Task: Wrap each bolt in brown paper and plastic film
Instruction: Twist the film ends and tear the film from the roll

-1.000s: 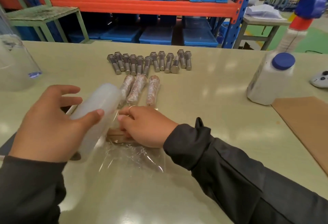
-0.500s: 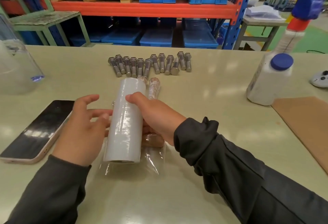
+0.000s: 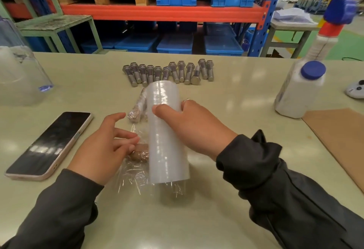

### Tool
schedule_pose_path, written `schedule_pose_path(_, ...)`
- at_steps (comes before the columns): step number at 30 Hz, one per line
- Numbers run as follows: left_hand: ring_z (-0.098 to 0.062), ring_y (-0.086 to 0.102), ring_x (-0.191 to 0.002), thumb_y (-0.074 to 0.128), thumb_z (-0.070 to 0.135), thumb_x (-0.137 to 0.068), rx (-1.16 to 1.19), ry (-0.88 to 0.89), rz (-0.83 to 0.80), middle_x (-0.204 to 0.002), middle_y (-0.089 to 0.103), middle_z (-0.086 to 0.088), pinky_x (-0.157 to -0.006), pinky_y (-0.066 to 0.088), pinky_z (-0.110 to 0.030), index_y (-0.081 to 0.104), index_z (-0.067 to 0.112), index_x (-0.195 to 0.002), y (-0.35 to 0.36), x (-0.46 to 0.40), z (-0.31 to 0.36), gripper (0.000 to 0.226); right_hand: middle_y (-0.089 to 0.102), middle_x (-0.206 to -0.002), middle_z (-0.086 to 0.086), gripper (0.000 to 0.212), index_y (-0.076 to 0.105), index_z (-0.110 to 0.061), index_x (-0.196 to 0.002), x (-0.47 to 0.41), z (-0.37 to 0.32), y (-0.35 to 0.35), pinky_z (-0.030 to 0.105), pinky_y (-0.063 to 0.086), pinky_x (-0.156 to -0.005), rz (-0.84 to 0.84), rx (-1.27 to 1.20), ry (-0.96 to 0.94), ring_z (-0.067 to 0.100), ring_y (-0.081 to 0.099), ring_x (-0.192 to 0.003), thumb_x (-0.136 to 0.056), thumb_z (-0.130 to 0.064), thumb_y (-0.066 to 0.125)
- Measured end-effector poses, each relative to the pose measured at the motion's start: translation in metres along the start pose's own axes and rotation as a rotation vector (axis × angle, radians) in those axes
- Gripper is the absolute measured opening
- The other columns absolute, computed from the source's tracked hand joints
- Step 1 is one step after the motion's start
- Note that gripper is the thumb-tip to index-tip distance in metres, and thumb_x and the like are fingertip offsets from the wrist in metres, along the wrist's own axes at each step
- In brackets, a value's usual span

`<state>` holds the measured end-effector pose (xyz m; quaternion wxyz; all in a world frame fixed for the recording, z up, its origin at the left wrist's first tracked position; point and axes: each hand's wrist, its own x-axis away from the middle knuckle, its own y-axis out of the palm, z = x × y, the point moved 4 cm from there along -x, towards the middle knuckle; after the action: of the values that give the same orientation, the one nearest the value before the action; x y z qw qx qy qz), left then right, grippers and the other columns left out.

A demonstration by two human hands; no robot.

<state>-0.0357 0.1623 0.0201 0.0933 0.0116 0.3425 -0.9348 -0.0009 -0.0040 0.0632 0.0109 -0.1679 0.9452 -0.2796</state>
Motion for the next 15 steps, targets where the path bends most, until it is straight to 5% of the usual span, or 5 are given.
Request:
schedule_pose_path(4,0.005,0.063,-0.083,0.065,-0.003,-0.079,-0.027,0.037,-0.006,-0.089,0.063,0.016,-0.084,0.050,-0.030,0.035,0.022,-0.135,0.001,0.002,0.002,0.068,0.054,-0.093,-0.007,0.071,0.026,-0.017,-0.131,0.009,0.013,-0.024,0.036,0.052,-0.071,0.058,0.173,0.049,0.018,0.060,-0.084,-0.082,-0.063,0.048)
schedule_pose_path(10,0.005,0.062,-0.084,0.065,-0.003,-0.080,-0.084,0.083,-0.007,-0.090,0.062,0.017,-0.081,0.050,-0.028,0.035,0.023,-0.135,0.004,0.003,0.003,0.068,0.054,-0.086,0.001,0.085,-0.017,-0.039,-0.142,0.023,0.029,-0.040,0.033,0.043,-0.063,0.163,0.530,0.020,0.020,0.054,-0.069,-0.086,-0.062,0.043)
schedule_pose_path(12,0.008,0.060,-0.082,0.064,-0.002,-0.080,-0.112,0.097,-0.003,-0.090,0.061,0.017,-0.076,0.048,-0.019,0.035,0.023,-0.135,0.004,0.003,0.004,0.066,0.051,-0.110,0.013,0.076,-0.018,-0.048,-0.139,0.026,0.035,-0.042,0.033,0.037,-0.066,0.168,0.656,0.040,0.026,0.050,-0.075,-0.089,-0.060,0.037)
schedule_pose_path(15,0.009,0.058,-0.081,0.062,-0.002,-0.082,-0.155,0.101,-0.015,-0.091,0.060,0.017,-0.074,0.044,-0.013,0.036,0.022,-0.134,0.006,0.003,0.005,0.063,0.042,-0.124,0.012,0.055,0.004,-0.053,-0.141,0.029,0.042,-0.039,0.031,0.034,-0.068,0.120,0.748,0.095,0.025,0.041,-0.076,-0.094,-0.056,0.030)
